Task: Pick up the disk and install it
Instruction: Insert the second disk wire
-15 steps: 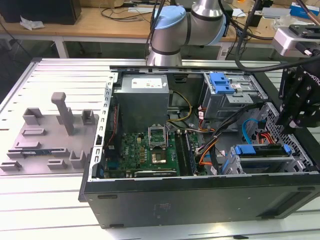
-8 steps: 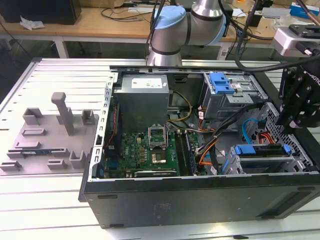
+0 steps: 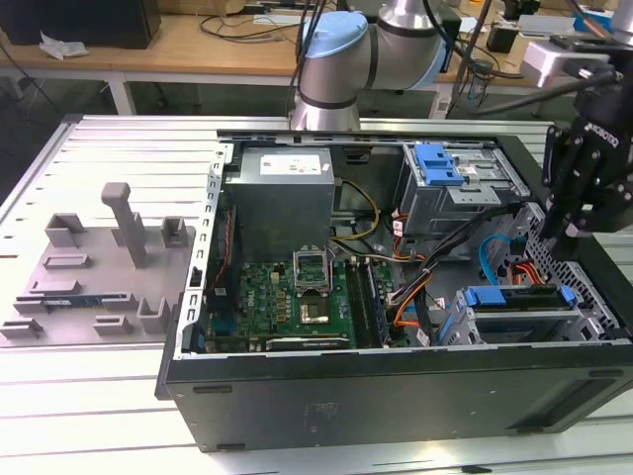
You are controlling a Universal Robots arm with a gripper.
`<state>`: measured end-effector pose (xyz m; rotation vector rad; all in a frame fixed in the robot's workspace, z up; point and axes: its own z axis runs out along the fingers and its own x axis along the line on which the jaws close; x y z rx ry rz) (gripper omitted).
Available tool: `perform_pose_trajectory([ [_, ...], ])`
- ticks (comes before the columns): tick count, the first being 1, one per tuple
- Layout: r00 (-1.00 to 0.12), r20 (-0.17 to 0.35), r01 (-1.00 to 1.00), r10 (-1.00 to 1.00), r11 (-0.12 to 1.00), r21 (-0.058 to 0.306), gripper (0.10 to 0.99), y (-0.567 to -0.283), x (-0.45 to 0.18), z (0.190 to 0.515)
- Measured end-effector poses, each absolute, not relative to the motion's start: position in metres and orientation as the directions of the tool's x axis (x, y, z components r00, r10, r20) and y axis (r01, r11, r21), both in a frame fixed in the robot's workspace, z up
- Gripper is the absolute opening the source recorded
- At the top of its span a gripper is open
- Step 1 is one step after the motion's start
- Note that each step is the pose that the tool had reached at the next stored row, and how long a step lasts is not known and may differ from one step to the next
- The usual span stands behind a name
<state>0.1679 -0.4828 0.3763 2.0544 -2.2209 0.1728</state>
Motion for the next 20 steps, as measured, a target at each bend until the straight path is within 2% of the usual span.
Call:
perform_pose_trajectory([
  [4,-0.077,0.229,-0.997,-0.970,0.076,-0.013,0.302,-0.467,0.158,0.375],
  [9,-0.077,0.294,-0.997,-0.953,0.075,-0.019,0.302,-0.457,0.144,0.373],
  [13,-0.077,0.322,-0.997,-0.943,0.074,-0.021,0.302,-0.445,0.142,0.372],
  [20,-0.077,0.343,-0.997,-0.936,0.074,-0.022,0.302,-0.445,0.138,0.365],
])
